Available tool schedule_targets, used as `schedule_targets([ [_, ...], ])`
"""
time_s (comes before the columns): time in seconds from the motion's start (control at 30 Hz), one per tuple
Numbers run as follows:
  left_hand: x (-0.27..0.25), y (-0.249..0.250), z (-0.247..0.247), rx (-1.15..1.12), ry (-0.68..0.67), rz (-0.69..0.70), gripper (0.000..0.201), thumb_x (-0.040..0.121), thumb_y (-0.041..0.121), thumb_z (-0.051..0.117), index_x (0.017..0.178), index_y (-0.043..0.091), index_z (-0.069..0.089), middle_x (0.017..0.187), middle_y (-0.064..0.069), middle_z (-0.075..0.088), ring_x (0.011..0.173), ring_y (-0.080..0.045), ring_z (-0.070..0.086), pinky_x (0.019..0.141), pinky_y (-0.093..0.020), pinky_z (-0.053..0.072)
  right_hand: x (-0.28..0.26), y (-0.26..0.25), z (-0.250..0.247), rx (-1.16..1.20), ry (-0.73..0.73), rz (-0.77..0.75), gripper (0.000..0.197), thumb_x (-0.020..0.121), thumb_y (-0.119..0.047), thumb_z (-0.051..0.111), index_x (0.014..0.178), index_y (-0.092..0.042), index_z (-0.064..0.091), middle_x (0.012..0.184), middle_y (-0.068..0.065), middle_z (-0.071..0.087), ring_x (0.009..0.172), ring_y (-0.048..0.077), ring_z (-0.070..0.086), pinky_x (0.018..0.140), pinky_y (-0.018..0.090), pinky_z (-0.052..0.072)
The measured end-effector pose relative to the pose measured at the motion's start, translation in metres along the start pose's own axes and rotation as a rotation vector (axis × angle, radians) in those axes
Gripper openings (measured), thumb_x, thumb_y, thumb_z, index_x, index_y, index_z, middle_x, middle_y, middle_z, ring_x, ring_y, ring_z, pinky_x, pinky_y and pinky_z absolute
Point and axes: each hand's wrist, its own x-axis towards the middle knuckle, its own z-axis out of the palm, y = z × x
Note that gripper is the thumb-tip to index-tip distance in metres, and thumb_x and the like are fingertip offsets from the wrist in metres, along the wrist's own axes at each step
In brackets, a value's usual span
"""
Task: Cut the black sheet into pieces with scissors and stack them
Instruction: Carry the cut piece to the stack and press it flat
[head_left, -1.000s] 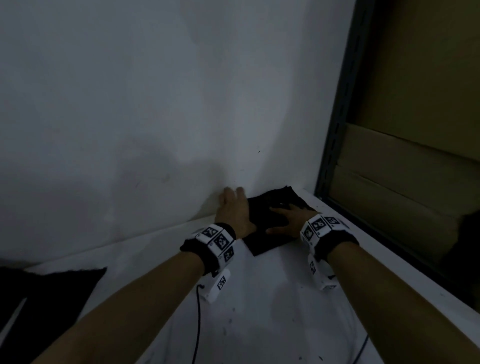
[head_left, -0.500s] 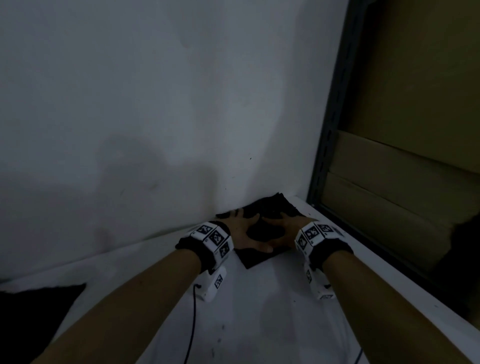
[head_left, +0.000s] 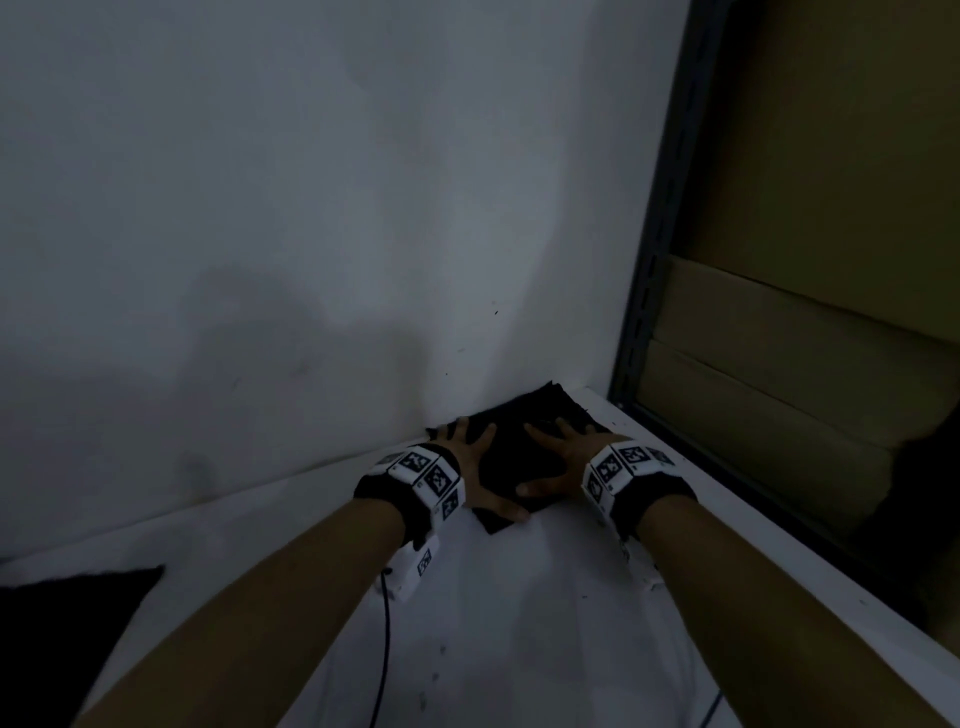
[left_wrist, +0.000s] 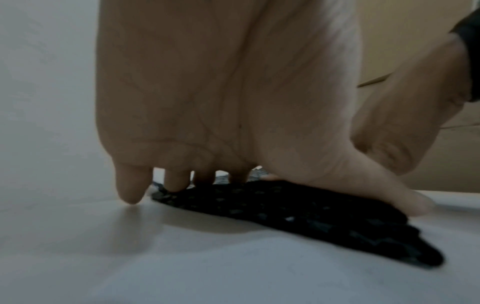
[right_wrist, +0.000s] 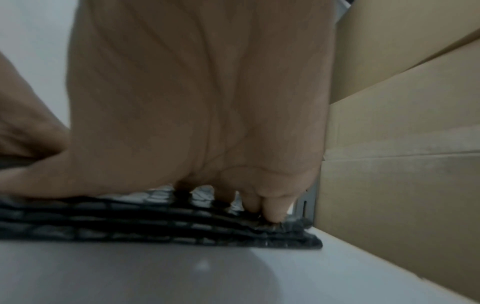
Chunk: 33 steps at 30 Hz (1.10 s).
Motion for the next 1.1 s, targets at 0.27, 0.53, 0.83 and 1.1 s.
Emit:
schedule_targets([
  [0.27, -0.001, -0.008, 0.005, -0.045, 0.005, 0.037, 0.131, 0.066, 0.084, 0.064, 0.155, 0.034, -0.018, 0.164, -0.008, -0.017, 0.152, -0.032, -0.01, 0.12, -0.05, -0.003, 0.018, 0.002, -0.008, -0.164, 0.12, -0.023, 0.132, 0.062, -0.089, 0.062, 0.159, -0.033, -0.009, 0.168, 0.003, -0.005, 0.153, 0.029, 0.011, 0.123, 0.045, 0.02],
  [0.53, 0.004, -0.012, 0.006, -0.062, 0.005, 0.062, 0.129, 0.069, 0.081, 0.065, 0.155, 0.033, -0.018, 0.164, -0.007, -0.017, 0.151, -0.03, -0.011, 0.12, -0.048, -0.005, 0.045, 0.01, -0.004, -0.136, 0.081, -0.101, 0.175, 0.001, -0.11, 0.017, 0.157, -0.036, -0.015, 0.166, 0.002, -0.014, 0.154, 0.031, -0.004, 0.124, 0.051, 0.003],
  [0.83, -0.021, -0.037, -0.018, -0.408, -0.019, 0.073, 0.117, 0.06, 0.093, 0.057, 0.156, 0.04, 0.018, 0.165, 0.004, 0.015, 0.149, -0.02, 0.02, 0.123, -0.036, 0.014, 0.024, 0.005, -0.015, -0.085, 0.124, -0.059, 0.145, 0.039, -0.104, 0.049, 0.156, -0.042, -0.011, 0.167, -0.003, -0.012, 0.153, 0.031, -0.004, 0.123, 0.056, 0.006],
  [1.1, -0.105, -0.057, -0.053, -0.465, 0.156, 0.053, 0.052, 0.089, 0.053, 0.066, 0.127, 0.018, 0.068, 0.134, -0.001, 0.061, 0.119, -0.017, 0.057, 0.096, -0.021, 0.045, -0.056, -0.042, -0.046, 0.05, 0.223, -0.132, 0.074, 0.084, -0.066, 0.063, 0.142, -0.021, 0.052, 0.143, 0.004, 0.053, 0.126, 0.024, 0.051, 0.1, 0.028, 0.042],
])
